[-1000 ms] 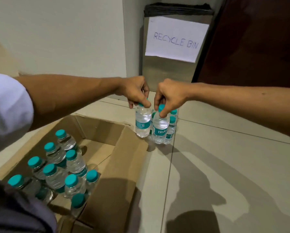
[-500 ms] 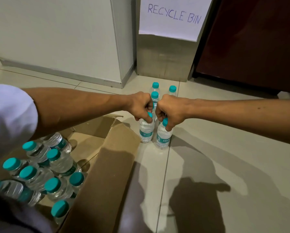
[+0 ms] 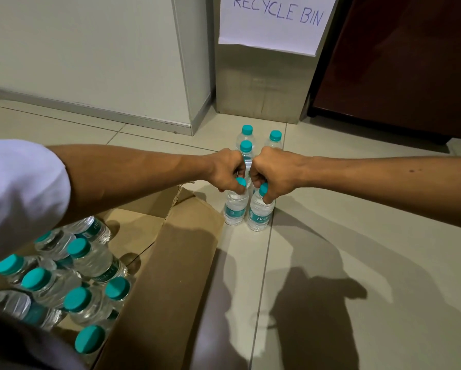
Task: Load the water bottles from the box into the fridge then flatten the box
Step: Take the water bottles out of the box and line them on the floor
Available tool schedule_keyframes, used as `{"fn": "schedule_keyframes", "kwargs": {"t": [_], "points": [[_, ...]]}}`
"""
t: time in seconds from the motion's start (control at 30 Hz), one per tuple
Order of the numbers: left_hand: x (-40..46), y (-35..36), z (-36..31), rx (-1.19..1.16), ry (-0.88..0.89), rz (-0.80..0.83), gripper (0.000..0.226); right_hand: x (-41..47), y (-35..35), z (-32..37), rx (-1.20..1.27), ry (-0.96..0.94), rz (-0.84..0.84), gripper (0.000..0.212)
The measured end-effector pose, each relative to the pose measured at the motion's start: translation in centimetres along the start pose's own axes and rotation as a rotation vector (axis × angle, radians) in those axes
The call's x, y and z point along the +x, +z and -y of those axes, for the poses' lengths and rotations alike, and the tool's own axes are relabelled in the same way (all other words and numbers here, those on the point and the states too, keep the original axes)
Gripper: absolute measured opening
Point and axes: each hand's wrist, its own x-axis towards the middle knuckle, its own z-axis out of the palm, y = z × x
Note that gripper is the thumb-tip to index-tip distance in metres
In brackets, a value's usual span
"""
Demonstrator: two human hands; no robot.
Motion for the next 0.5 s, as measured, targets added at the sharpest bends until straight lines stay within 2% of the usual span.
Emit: {"fn": "schedule_keyframes", "kwargs": {"t": [0.2, 0.33, 0.5], "points": [[-0.5, -1.0, 0.3, 0.015, -0.051, 0.066, 0.033, -0.1, -1.2, 0.3, -0.100, -0.022, 0.013, 0.033], [-2.0, -2.7, 0.5, 0.076, -0.065, 0.045, 0.051, 0.0, -2.7, 0.8, -0.146, -0.049, -0.088, 0.036], [-6.0, -4.8, 2.7, 0.156, -0.130, -0.035, 0.051, 0.8, -4.0, 3.4, -0.101, -0.111, -0.215, 0.033]]}}
